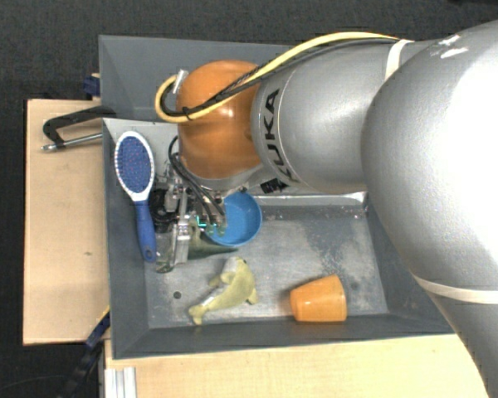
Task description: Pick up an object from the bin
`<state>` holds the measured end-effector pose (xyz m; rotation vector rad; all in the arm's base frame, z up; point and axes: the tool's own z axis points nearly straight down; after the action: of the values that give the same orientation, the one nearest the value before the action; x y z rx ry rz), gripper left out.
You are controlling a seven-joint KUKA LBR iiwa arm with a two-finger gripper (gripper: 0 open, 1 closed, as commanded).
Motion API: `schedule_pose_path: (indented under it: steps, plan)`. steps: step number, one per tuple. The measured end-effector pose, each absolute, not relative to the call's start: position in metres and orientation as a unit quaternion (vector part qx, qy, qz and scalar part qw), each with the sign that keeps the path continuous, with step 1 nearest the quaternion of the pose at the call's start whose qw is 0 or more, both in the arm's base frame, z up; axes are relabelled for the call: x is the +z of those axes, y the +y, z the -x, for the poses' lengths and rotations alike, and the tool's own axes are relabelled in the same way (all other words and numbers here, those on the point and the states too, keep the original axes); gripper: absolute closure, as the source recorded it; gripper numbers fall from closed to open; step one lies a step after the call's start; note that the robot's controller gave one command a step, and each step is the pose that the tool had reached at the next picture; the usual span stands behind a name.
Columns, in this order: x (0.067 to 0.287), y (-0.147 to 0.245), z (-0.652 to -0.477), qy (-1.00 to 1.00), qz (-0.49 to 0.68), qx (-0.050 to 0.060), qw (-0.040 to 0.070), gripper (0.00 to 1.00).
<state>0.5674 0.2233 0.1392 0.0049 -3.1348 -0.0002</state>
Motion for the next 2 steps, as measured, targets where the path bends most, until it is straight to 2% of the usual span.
schedule_pose_path:
  steps: [1, 2]
  plan:
    - [0.071, 0.1491, -0.5853, -0.998, -0.06, 0.001, 0.001, 0.0]
    - [0.0728, 0.1509, -0.5849, -0.998, -0.062, 0.001, 0.001, 1.0]
